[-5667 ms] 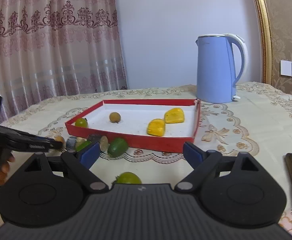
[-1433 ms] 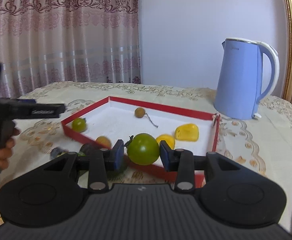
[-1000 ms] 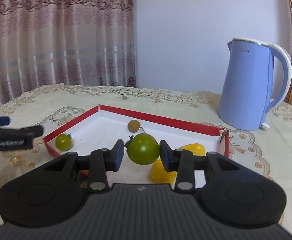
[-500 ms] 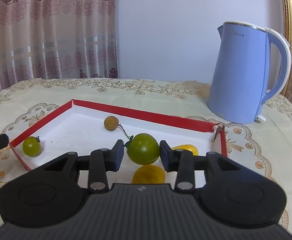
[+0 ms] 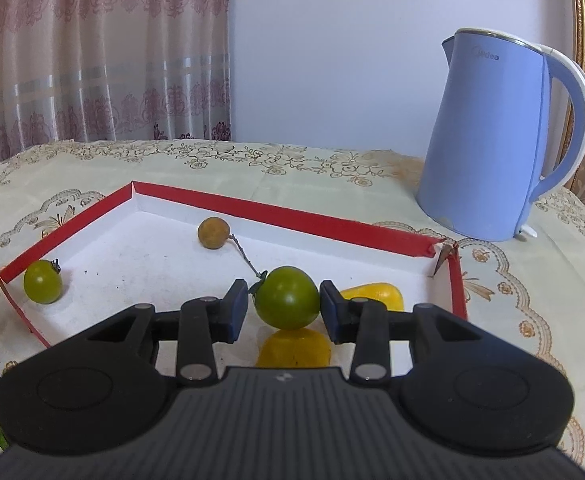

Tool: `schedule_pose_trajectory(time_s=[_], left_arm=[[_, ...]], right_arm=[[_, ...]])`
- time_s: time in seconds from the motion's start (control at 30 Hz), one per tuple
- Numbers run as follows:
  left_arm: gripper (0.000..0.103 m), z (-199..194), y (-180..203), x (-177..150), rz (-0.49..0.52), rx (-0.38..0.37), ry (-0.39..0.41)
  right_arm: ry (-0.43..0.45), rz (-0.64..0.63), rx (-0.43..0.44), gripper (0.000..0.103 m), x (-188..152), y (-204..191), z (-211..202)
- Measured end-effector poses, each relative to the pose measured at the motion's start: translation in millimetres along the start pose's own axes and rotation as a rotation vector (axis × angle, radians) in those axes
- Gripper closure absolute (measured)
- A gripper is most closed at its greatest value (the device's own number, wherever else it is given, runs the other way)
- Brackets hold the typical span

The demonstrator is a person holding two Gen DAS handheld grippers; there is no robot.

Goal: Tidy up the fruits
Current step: 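Carry the green tomato into the tray and open the right gripper, then move the left gripper down to the dark eggplant slice beside the tray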

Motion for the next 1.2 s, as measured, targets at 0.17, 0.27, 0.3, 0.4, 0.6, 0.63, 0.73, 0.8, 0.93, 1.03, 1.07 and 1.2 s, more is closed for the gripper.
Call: schedule_pose_trajectory(time_s=[0.17, 0.27, 0.3, 0.4, 0.6, 0.63, 0.73, 0.8, 0.93, 1.03, 1.07, 1.2], left_arm=[[0.003, 0, 1, -1, 0.0, -0.003, -0.001], [0.003, 0, 1, -1, -0.003, -0.006, -0.005], [0.003, 1, 1, -1, -0.005, -0.007, -0.006], [0.003, 2, -2, -2, -0.018, -0.003, -0.013], [0.003, 5, -15, -1, -0.098, -0.035, -0.015], [0.003, 5, -18, 0, -0.113, -0.033, -0.013], [0.003, 0, -17, -4, -0.13, -0.088, -0.021], [0.003, -11, -12, -9, -0.142, -0.153, -0.021], [0.003, -40, 11, -17, -0.059, -0.264, 0.014], [0.003, -55, 32, -21, 0.057, -0.28, 0.05], [0.003, -58, 38, -21, 0.086, -0.28, 0.06], [0.003, -61, 52, -23, 0.129, -0.272, 0.071]], right_arm=[[-0.012, 0.01, -0.002, 0.063, -3, 1, 2], [-0.006, 0.018, -0.004, 0.062, -2, 3, 2], [0.0, 0.022, -0.004, 0.059, -1, 3, -1], [0.021, 0.007, 0.012, 0.047, 2, 0, -19], [0.108, -0.073, 0.038, 0.017, -12, -8, -96], [0.108, -0.079, 0.044, 0.016, -18, -8, -107], [0.104, -0.085, 0.054, 0.005, -38, -7, -134], [0.085, -0.095, 0.043, 0.0, -50, -5, -141], [0.021, -0.085, -0.014, 0.0, -72, 4, -136], [-0.041, -0.072, -0.006, 0.0, -84, 7, -126], [-0.052, -0.079, -0.001, 0.0, -87, 6, -124], [-0.115, -0.111, 0.015, 0.0, -102, 3, -114]])
Point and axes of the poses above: each gripper's, at about its wrist camera, not at the fingertips, and z roughly the way its jaws point, y to its right, x to its top, the point moved 10 cm from there along z, roughly the way its jaws point, and after that the axes turned 13 degrees about z, right-handed, at the moved point
